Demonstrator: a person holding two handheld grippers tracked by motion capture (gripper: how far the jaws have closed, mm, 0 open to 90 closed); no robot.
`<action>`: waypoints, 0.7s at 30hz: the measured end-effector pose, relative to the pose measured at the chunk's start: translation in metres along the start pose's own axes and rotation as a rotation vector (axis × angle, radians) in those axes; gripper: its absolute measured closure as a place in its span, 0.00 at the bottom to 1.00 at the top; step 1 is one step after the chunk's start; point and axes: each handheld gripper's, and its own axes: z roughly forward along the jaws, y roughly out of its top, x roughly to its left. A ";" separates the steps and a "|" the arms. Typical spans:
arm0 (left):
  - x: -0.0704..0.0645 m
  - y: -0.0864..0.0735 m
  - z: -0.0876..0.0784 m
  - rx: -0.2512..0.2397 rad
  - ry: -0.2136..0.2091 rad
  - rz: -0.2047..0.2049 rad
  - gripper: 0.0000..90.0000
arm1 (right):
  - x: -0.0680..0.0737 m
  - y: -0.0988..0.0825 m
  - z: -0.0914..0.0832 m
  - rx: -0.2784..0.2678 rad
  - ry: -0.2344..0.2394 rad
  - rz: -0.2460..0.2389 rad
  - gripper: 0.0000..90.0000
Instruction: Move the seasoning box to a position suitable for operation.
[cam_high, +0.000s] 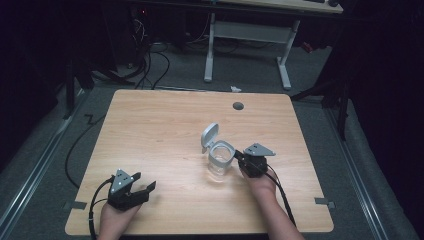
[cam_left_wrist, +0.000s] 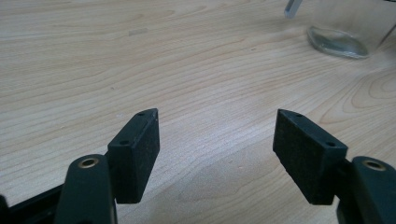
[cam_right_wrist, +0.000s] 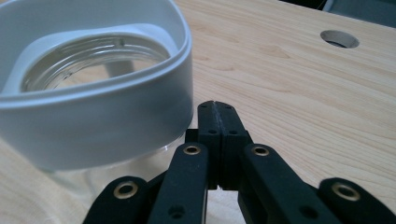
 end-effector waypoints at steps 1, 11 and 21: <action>0.000 0.000 0.000 0.000 -0.001 -0.001 0.36 | 0.002 0.000 -0.001 0.003 0.003 0.000 1.00; -0.002 -0.001 0.001 0.005 -0.008 -0.006 0.37 | 0.023 -0.007 -0.013 -0.018 0.051 -0.027 1.00; -0.006 -0.003 0.001 0.019 -0.023 -0.006 0.38 | 0.036 -0.008 -0.010 -0.021 0.094 -0.029 1.00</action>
